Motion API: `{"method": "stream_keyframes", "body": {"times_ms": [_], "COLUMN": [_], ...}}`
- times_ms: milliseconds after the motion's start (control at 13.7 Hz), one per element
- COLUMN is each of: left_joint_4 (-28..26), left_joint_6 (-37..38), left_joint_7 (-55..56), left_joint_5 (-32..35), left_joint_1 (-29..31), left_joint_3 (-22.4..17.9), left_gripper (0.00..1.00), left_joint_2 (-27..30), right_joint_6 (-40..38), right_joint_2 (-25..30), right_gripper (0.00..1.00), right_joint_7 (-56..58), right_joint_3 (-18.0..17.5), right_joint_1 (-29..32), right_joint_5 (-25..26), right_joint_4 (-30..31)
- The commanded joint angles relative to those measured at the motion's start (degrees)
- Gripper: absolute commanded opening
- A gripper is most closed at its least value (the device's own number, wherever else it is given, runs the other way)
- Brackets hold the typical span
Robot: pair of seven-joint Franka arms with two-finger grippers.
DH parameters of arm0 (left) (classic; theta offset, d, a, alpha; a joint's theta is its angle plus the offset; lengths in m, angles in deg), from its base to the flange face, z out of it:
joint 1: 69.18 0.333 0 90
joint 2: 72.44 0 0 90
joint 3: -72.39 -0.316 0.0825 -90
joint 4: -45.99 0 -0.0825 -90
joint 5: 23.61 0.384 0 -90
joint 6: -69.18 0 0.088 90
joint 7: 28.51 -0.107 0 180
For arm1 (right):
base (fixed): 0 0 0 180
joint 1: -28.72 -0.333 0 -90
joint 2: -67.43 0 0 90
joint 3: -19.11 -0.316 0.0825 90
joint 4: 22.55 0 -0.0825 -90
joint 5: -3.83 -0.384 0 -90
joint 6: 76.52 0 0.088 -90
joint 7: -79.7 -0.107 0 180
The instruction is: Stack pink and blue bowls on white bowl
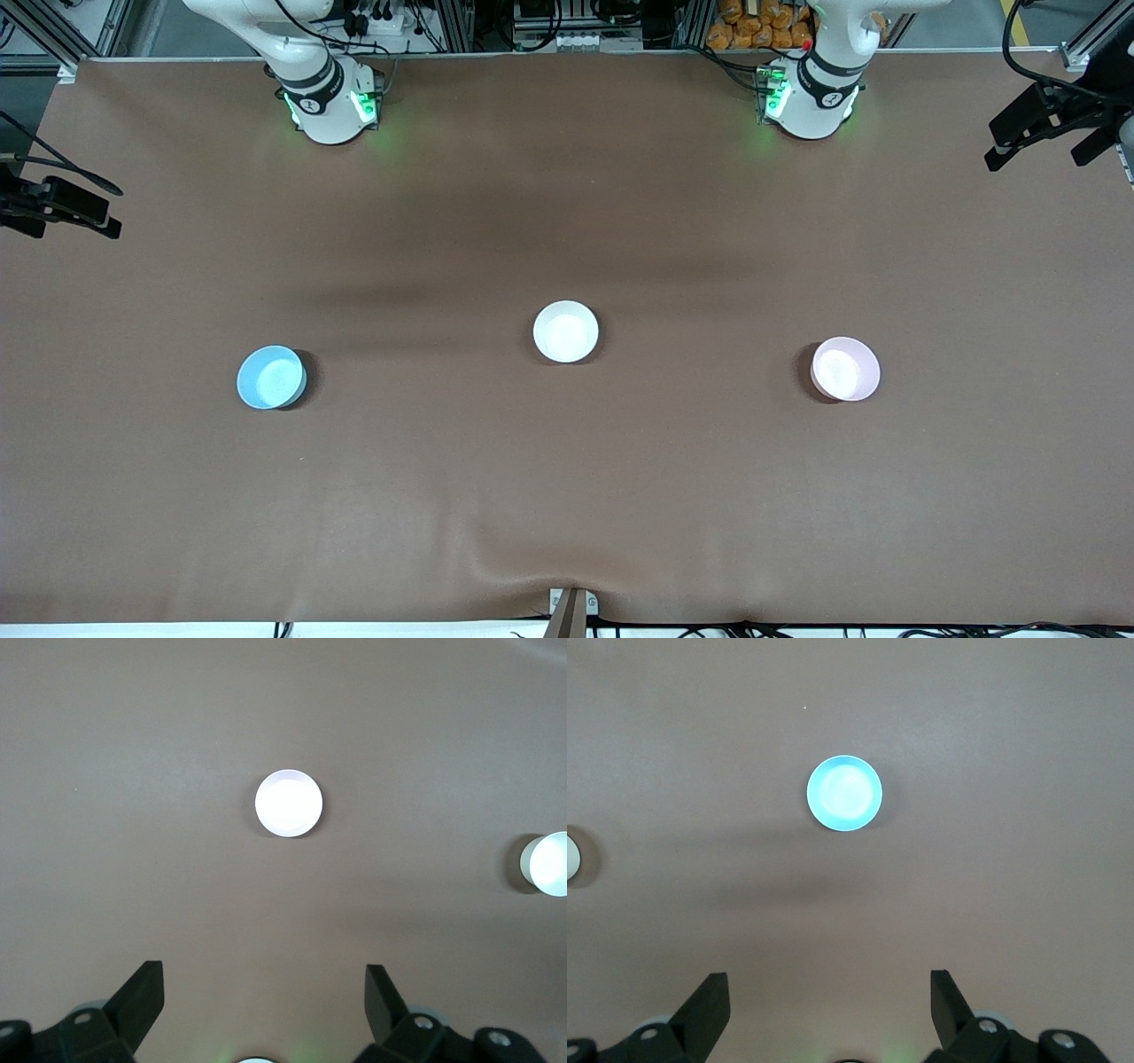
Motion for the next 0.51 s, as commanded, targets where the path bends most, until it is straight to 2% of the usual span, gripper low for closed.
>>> {"method": "stream_keyframes", "body": {"times_ms": [0, 438], "left_joint_4": [1.13, 0.43], "left_joint_6": [1.77, 2.21], "left_joint_7": [0.31, 0.39], "left_joint_5": [0.13, 0.04], "left_joint_1": [0.28, 0.37], "left_joint_3": [0.57, 0.13], "left_gripper": [1.00, 1.00], "left_joint_2": [-0.36, -0.18], "right_joint_6": [-0.29, -0.29], "right_joint_2": [0.21, 0.21], "right_gripper": [1.00, 1.00], "right_joint_7": [0.80, 0.80], "right_joint_3": [-0.67, -0.67], "right_joint_1": [1.15, 1.33], "right_joint_5": [0.00, 0.00], "right_joint_4": [0.11, 0.02]}}
